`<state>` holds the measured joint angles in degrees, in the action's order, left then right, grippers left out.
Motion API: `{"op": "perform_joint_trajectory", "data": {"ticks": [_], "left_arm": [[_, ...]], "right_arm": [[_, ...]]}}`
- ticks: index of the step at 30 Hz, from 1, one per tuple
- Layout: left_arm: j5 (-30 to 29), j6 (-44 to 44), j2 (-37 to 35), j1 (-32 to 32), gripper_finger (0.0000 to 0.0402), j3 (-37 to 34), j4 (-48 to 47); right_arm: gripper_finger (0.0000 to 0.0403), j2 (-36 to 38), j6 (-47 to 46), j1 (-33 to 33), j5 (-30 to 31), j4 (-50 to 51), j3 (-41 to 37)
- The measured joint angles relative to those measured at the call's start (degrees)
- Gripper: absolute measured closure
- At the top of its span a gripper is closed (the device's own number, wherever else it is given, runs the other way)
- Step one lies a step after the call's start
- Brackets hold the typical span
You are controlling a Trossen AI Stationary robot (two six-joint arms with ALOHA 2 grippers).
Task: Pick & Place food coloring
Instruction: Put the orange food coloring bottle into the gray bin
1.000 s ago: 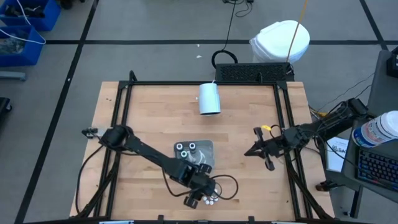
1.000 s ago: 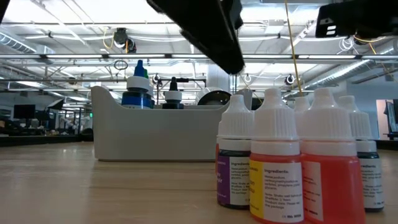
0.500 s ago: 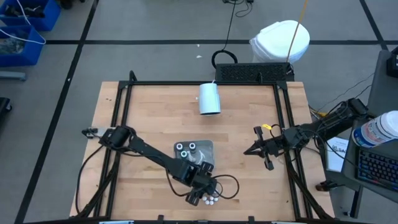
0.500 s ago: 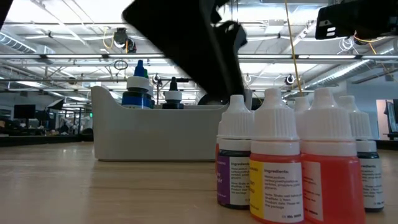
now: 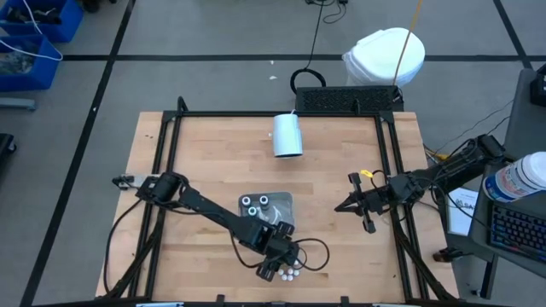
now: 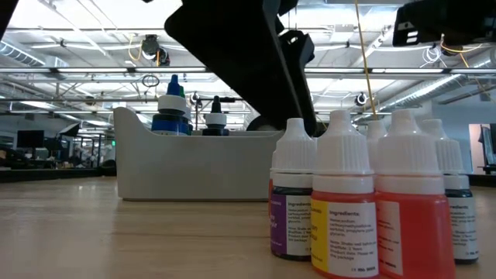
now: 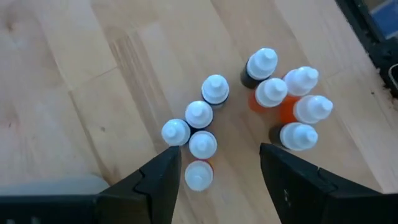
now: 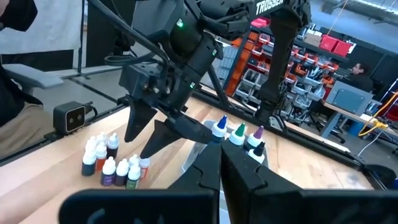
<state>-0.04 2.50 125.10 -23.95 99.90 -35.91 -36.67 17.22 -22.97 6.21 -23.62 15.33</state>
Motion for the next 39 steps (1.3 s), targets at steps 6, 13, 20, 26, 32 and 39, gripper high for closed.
{"op": "perform_joint_trajectory", "data": {"ticks": [6, 13, 20, 26, 32, 39], "left_arm": [[-1.6, -0.7, 0.0, 0.6, 0.0179, 0.0, -0.4], [-6.2, -2.7, 0.0, 0.7, 0.0179, 0.0, -0.4], [-5.0, -2.9, 0.0, 0.7, 0.0179, 0.0, -0.7], [-0.6, -4.4, 0.0, 0.5, 0.0179, 0.0, -1.0], [-3.5, -3.4, 0.1, -0.7, 0.0179, 0.0, -0.8], [-5.8, 0.1, 0.3, -1.8, 0.0179, 0.0, -1.2]], "right_arm": [[0.0402, 0.0, 0.1, 0.0, 0.0, -0.2, 0.0], [0.0402, 0.0, -1.2, 0.0, 0.0, -2.1, 0.0], [0.0402, 0.0, -2.2, 0.0, -0.2, -2.6, 0.0], [0.0401, 0.0, -1.7, 0.0, -0.2, -2.6, 0.0], [0.0402, 0.0, -1.3, 0.0, -0.2, -2.6, 0.0], [0.0402, 0.0, -1.5, 0.0, -0.3, -2.7, 0.0]]}}
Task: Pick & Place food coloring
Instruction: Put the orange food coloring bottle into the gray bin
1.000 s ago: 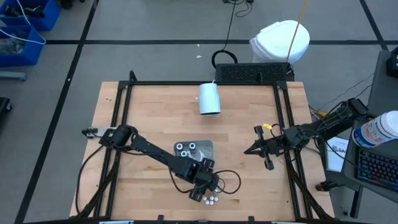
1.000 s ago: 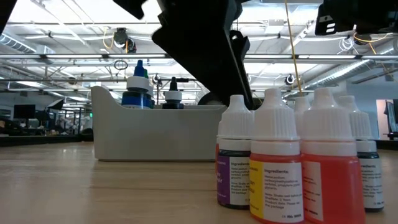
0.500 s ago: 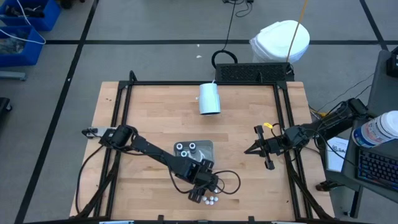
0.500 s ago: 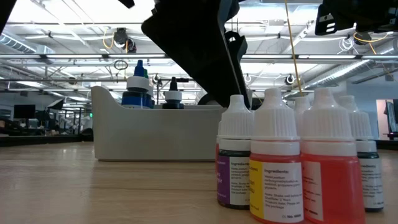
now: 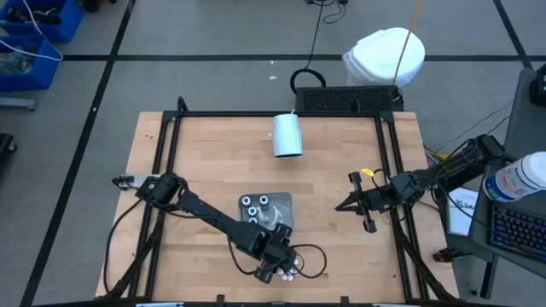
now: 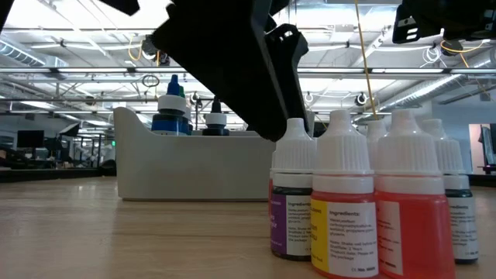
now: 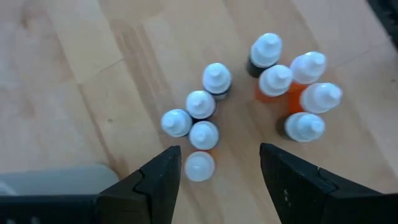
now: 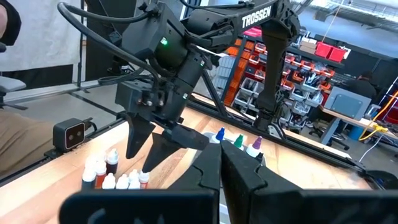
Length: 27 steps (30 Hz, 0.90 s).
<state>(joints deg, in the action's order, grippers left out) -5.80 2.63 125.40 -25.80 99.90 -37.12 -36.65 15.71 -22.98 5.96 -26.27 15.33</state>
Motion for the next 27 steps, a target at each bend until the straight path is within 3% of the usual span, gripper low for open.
{"op": "perform_joint_trajectory", "data": {"ticks": [27], "left_arm": [[-0.1, 0.3, 1.5, 1.0, 0.0179, 0.1, -0.6]], "right_arm": [[0.0403, 0.0, -2.2, 0.0, 0.0, 0.0, 0.0]]}}
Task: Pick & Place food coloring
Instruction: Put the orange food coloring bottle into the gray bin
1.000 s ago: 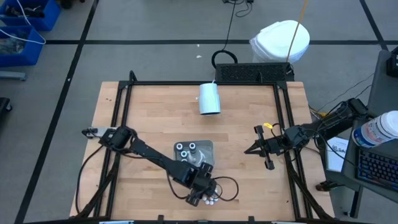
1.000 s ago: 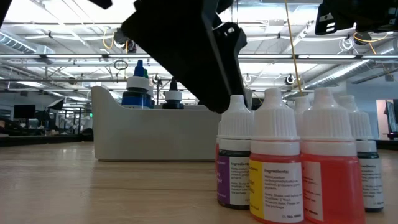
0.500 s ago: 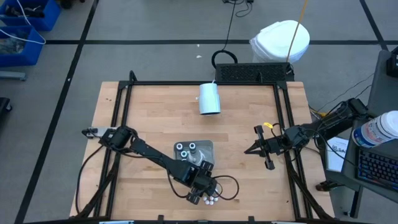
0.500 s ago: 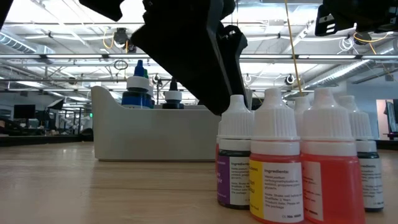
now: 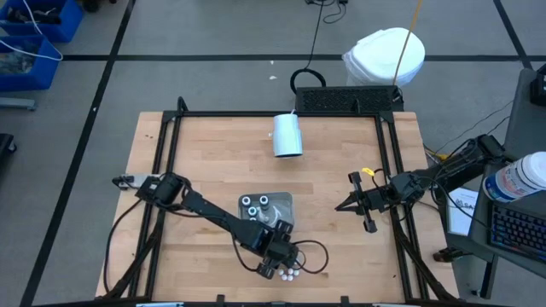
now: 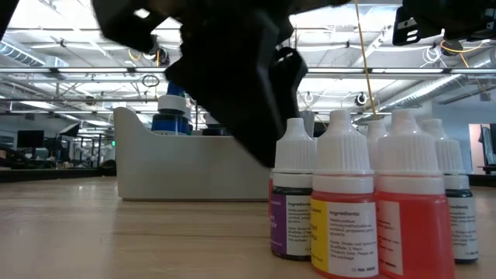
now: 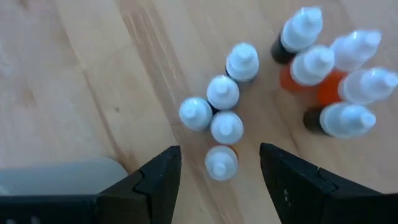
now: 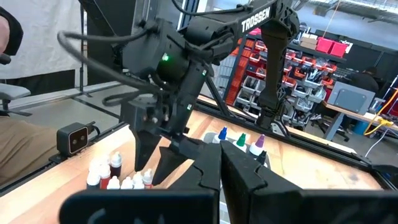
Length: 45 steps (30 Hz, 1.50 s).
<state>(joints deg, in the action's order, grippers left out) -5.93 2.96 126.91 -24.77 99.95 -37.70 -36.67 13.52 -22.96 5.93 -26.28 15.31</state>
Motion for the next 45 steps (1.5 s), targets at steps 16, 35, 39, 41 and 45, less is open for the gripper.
{"op": "perform_joint_trajectory", "data": {"ticks": [16, 35, 39, 41, 45], "left_arm": [[0.3, -0.3, 0.0, 0.0, 0.0290, 0.0, -0.2], [0.0, -0.3, 0.0, -1.9, 0.0335, 5.2, -5.0], [-3.0, -0.3, 0.0, -2.6, 0.0335, 12.8, -13.5], [-5.5, -0.2, 0.0, -2.8, 0.0338, 17.8, -18.1], [-11.0, -0.2, -0.1, -2.8, 0.0336, 27.1, -27.3]], "right_arm": [[0.0403, 0.0, 0.0, 0.0, 0.0, 0.0, 0.0], [0.0403, 0.0, 0.0, 0.0, 0.0, 0.0, 0.0], [0.0403, 0.0, -0.3, 0.0, 0.0, 0.0, 0.0], [0.0403, 0.0, -0.9, 0.0, 0.0, 0.0, 0.0], [0.0403, 0.0, -0.9, 0.0, 0.0, 0.0, 0.0]]}}
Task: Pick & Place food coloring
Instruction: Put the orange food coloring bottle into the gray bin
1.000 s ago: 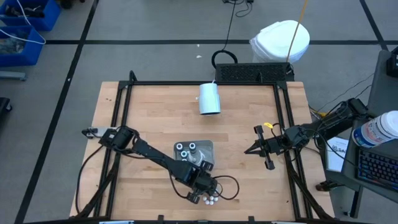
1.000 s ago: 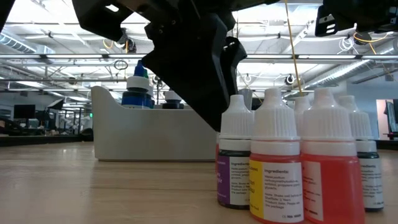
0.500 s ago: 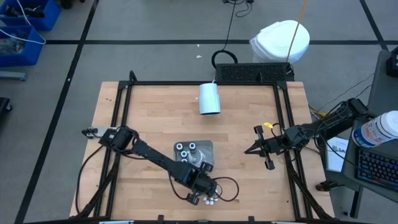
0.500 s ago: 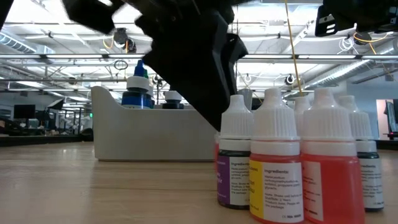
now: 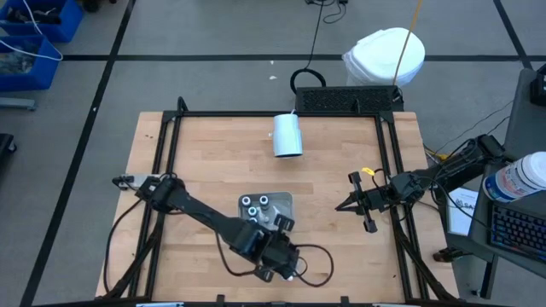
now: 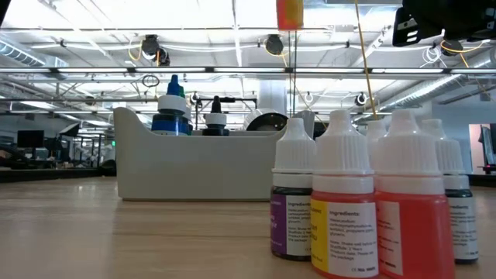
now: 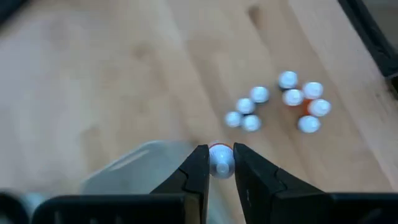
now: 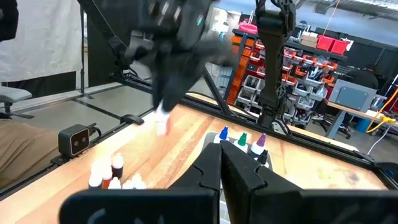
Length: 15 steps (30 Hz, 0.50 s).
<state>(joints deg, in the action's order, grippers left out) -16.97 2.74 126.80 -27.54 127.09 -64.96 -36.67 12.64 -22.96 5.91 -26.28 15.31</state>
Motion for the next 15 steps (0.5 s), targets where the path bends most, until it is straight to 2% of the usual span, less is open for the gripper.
{"op": "perform_joint_trajectory", "data": {"ticks": [3, 6, 15], "left_arm": [[-2.9, -0.7, -0.2, 0.7, 0.0334, 3.6, -4.7], [-3.5, -2.2, -0.1, 2.2, 0.0334, 3.8, -7.2], [-3.6, -0.6, 0.0, 7.5, 0.0333, -2.6, -7.2]], "right_arm": [[0.0403, 0.0, -0.5, 0.0, 0.0, 0.0, 0.0], [0.0403, 0.0, -1.3, 0.0, 0.0, 0.0, 0.0], [0.0403, 0.0, -1.7, 0.0, 0.0, 0.0, 0.0]]}}
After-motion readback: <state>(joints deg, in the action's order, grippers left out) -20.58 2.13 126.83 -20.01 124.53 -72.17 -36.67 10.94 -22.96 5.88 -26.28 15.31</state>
